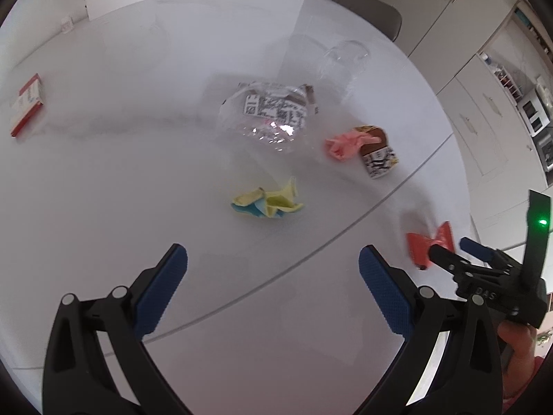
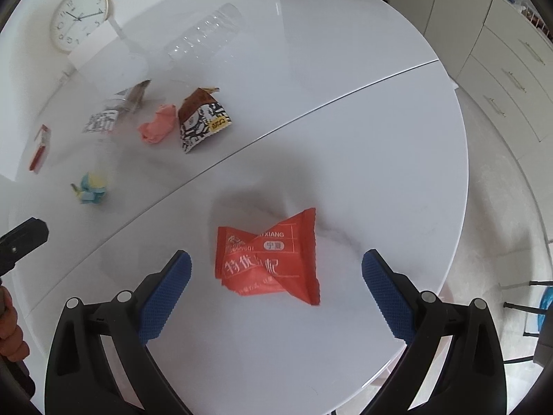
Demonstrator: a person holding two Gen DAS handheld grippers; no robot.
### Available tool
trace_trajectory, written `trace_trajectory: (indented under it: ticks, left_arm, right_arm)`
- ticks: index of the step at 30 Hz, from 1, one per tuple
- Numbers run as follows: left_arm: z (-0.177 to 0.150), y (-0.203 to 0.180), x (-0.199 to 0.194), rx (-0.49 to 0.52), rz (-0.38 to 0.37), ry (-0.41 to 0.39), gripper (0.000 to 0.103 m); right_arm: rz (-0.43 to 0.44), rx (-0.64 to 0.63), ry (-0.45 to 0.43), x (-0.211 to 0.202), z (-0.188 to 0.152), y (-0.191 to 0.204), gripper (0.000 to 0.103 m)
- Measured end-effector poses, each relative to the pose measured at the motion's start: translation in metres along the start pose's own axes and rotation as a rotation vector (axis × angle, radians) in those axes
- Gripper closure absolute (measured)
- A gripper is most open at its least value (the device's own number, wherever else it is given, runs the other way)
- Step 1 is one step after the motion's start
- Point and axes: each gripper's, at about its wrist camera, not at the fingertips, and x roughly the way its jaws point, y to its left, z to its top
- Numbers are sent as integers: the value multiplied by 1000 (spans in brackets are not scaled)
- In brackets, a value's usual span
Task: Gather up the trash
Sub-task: 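Grasp the yellow-blue wrapper with the left tool while the right tool grasps the red snack bag, then carry the yellow-blue wrapper and red snack bag to the wastebasket and release both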
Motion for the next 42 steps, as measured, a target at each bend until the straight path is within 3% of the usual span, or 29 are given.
trace_trajectory:
  ticks: [2,4,7,9,13,18,21,23,32,42]
  left_arm:
    - [4,3,9,6,0,4,8]
    - [7,3,16,14,6,6,8]
    - [11,2,25,22,11,9,8]
    - [14,0,30,23,10,11,8]
    - [20,-3,37,26,14,4,8]
    - [25,-6,47,34,32,8,11]
    - [27,-12,57,56,93,13,14]
    - [29,-12,62,54,97,23,24]
    - [31,-10,65,40,113,22,44]
    - [26,-15,52,30,78,29,50]
  right_arm:
    - [-19,-12,-3,2,1,3,5]
    - [-35,-30,-3,4,0,8,13]
    - [-33,-52,19,9,0,14,37]
    - [-22,-52,29,12,-2,15,46]
    - [-20,-75,18,8,-5,17,52]
    - [5,-65,20,3,-8,10,52]
    - [27,-49,12,-4,-10,4,52]
    - [38,-39,6,-7,-12,2,52]
    - [66,-15,6,-15,-12,-4,52]
    - [88,-2,-7,-25,-21,-9,52]
